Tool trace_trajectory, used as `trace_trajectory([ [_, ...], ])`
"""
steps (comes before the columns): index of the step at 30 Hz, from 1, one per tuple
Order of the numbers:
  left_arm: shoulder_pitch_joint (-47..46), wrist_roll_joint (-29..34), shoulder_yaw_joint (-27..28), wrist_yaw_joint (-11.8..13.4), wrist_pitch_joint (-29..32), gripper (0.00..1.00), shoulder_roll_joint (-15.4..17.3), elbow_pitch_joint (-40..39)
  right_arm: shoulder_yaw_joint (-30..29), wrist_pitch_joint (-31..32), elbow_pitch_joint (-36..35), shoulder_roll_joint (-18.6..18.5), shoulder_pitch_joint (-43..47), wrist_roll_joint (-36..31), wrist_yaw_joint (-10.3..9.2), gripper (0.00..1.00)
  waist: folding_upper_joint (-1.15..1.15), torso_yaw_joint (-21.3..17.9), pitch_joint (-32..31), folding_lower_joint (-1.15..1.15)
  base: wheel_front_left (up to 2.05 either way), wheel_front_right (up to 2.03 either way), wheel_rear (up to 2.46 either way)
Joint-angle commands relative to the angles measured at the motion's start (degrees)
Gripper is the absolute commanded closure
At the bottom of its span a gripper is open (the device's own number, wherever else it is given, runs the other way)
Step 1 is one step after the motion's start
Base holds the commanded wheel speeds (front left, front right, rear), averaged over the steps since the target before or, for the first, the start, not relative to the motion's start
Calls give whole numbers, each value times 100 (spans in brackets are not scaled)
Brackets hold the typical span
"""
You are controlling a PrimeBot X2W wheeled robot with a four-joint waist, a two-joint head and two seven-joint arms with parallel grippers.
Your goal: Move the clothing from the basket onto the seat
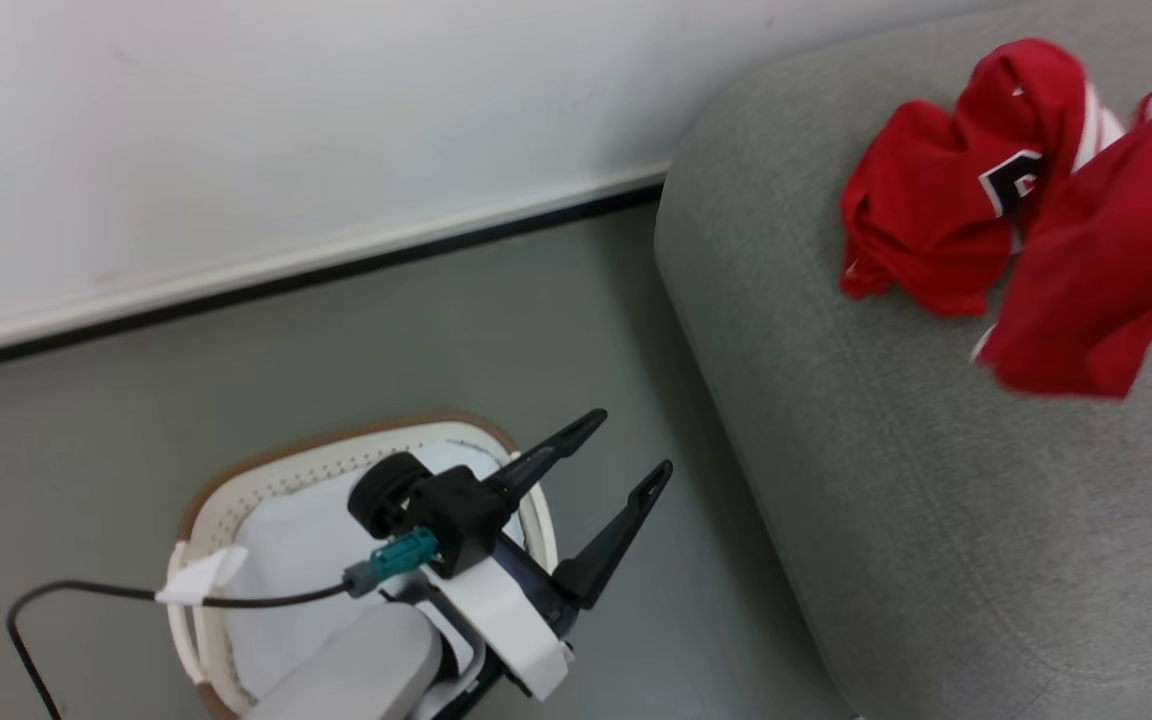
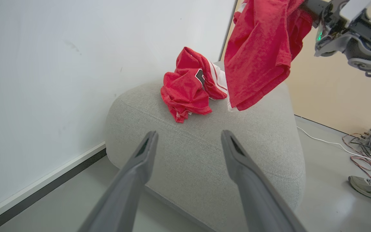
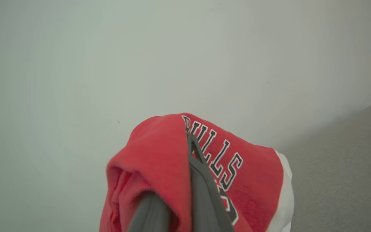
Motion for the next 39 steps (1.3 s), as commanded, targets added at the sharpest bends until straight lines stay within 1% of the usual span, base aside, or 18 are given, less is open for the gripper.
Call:
trace_trajectory([
  [1,-96,-23,2,-11,0,0,81,-39,-110,-13,50,-65,-206,159,-13,100,0,232,408,-1,0,0,0],
  [5,-283,-50,3,-6,3,0,231,-172,-576,-35,428,-408,-675,129,-13,100,0,455,906,-1,0,0,0],
  [7,-360,-63,13,-7,3,0,283,-220,-768,11,710,-505,-910,73,-13,100,0,554,1113,-1,0,0,0],
  [10,-464,-51,39,-7,2,0,379,-259,-931,137,1287,-694,-1265,-209,-13,100,0,693,1352,-1,0,0,0],
  [13,-554,-33,65,-7,1,0,409,-296,-1010,325,1923,-831,-1599,-591,-13,100,0,838,1487,-1,0,0,0],
  [19,-581,-66,188,-8,2,0,419,-327,-682,1018,3158,-1064,-2073,-1629,-13,100,0,1006,1575,-1,0,0,0],
  [22,-545,-54,219,-8,1,0,385,-318,-440,1369,3599,-1116,-2258,-2159,-14,94,0,1037,1556,-1,0,0,0],
  [23,-532,-51,221,-8,0,0,375,-310,-409,1484,3717,-1068,-2321,-2212,-13,81,0,1042,1541,-1,0,0,0],
  [24,-517,-52,219,-8,0,0,363,-298,-360,1616,3820,-995,-2357,-2271,-13,64,0,1044,1515,-1,0,0,0],
  [25,-499,-55,223,-8,0,0,360,-286,-281,1732,3890,-940,-2392,-2349,-13,44,0,1041,1489,-1,0,0,0],
  [26,-488,-55,231,-6,0,0,361,-275,-214,1836,3930,-926,-2414,-2396,-13,0,0,1034,1464,-1,0,0,0],
  [28,-468,-54,244,-6,0,0,346,-258,-99,2007,3994,-903,-2420,-2452,-13,0,0,1016,1397,-1,0,0,0],
  [32,-400,-57,264,-6,0,0,324,-215,54,2121,3972,-856,-2371,-2365,-13,0,0,969,1193,-1,0,0,0],
  [35,-301,-80,296,-6,0,0,292,-149,294,2325,3880,-851,-2241,-2338,-13,0,0,900,905,-1,0,0,0],
  [36,-301,-80,296,-6,0,0,292,-149,294,2325,3880,-851,-2241,-2338,-13,0,0,900,905,-1,0,0,0],
  [39,-138,-118,358,-6,1,0,243,-65,559,2593,3741,-877,-2131,-2271,-13,0,0,813,561,-1,0,0,0],
])
